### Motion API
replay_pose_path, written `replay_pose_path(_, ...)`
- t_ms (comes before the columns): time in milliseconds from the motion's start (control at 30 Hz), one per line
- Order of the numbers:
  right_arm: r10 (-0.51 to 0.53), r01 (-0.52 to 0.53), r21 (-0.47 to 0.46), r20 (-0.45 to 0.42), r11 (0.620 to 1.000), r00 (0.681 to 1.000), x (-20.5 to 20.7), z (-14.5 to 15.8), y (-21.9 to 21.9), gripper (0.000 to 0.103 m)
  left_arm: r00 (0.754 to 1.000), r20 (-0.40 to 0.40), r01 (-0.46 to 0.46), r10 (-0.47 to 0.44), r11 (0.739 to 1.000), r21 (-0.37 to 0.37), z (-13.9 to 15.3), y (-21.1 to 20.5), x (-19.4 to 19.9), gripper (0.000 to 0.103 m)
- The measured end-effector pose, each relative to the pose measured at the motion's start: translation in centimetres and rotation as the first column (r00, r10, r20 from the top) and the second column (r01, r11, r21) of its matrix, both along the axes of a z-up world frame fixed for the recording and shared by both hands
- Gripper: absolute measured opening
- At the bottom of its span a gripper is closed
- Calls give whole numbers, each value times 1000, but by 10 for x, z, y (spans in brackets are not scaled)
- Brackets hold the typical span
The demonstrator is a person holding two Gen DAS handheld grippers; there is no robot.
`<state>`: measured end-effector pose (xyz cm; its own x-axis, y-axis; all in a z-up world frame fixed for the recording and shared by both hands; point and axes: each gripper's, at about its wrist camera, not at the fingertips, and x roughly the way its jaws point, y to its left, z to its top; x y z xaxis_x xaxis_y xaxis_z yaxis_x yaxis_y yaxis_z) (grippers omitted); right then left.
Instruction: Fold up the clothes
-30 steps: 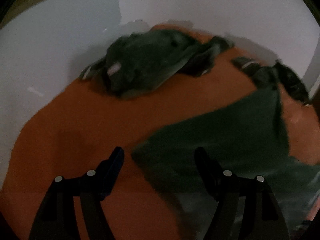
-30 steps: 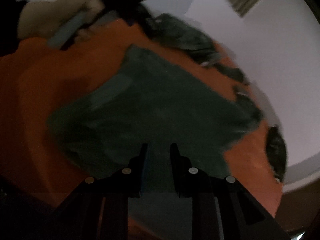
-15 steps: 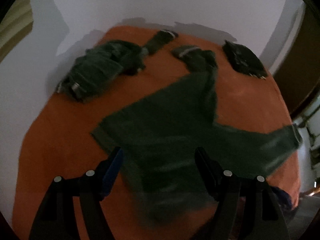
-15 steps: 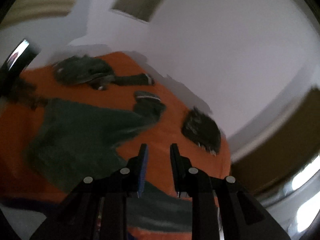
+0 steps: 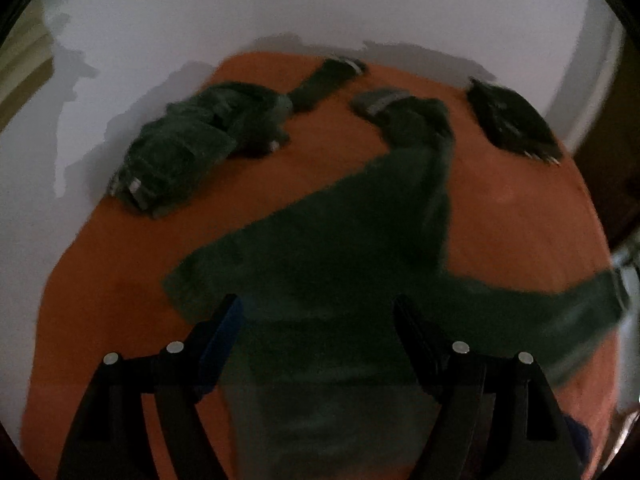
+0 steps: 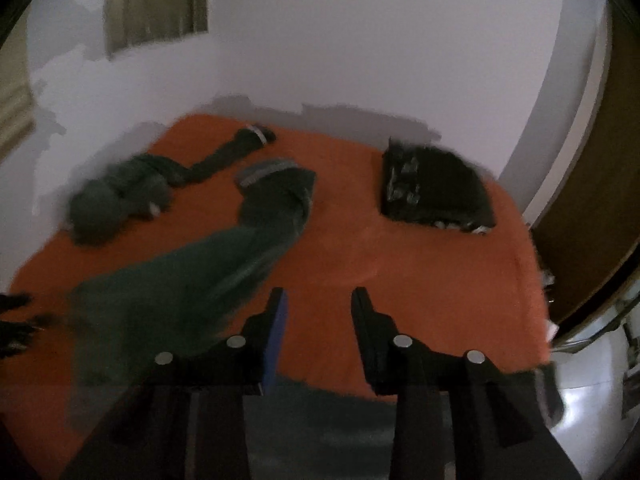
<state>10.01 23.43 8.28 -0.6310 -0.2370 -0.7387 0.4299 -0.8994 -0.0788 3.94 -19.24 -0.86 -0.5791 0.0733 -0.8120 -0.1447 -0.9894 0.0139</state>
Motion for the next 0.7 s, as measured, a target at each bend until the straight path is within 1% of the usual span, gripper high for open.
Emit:
replay_pose_path(33,10,-10,-3,29,1000,1000,-29,-34,-2,32,999,-42,10,-10,1000,-12,-10,2,-10,78)
replay_pose_path(67,26,-25,-11,56,1000,998,-55,-63,-4,32,998,-65,18,-20,1000,-22,-19,5,-19,78)
replay_pose_path(100,41,-40,-17,88,999,995,-82,-89,-6,32,998,-49,32,-33,999,-21,-30,8,-31,78)
replay_pose_path(167,70,-66,-28,169,997,983,-142,-142,-13,32,998,7,63,-63,998,-9,-54,13,-56,78)
replay_pose_path(267,94,-83,-52,267,995,959,-204,-185,-17,32,990,84,113,-114,993,13,-88,25,-93,78)
replay_pose_path(333,96,-77,-74,301,994,949,-226,-183,-11,32,988,88,125,-126,992,15,-98,41,-116,78)
replay_pose_path(400,85,-60,-80,364,995,927,-244,-168,0,32,986,104,127,-130,991,38,-106,66,-144,78)
replay_pose_path(467,73,-62,-41,418,997,906,-253,-144,9,32,983,131,114,-128,987,112,-112,97,-171,78)
replay_pose_path(533,66,-77,7,429,997,901,-257,-118,19,32,986,125,90,-115,978,190,-115,132,-187,78)
replay_pose_path(567,63,-82,24,434,996,899,-258,-107,24,32,987,116,88,-113,975,206,-116,150,-190,78)
replay_pose_path(633,61,-79,20,462,997,885,-260,-92,36,32,985,115,104,-128,975,194,-122,180,-190,78)
replay_pose_path(700,67,-64,-21,487,998,871,-266,-90,42,35,982,125,118,-140,979,166,-132,209,-190,78)
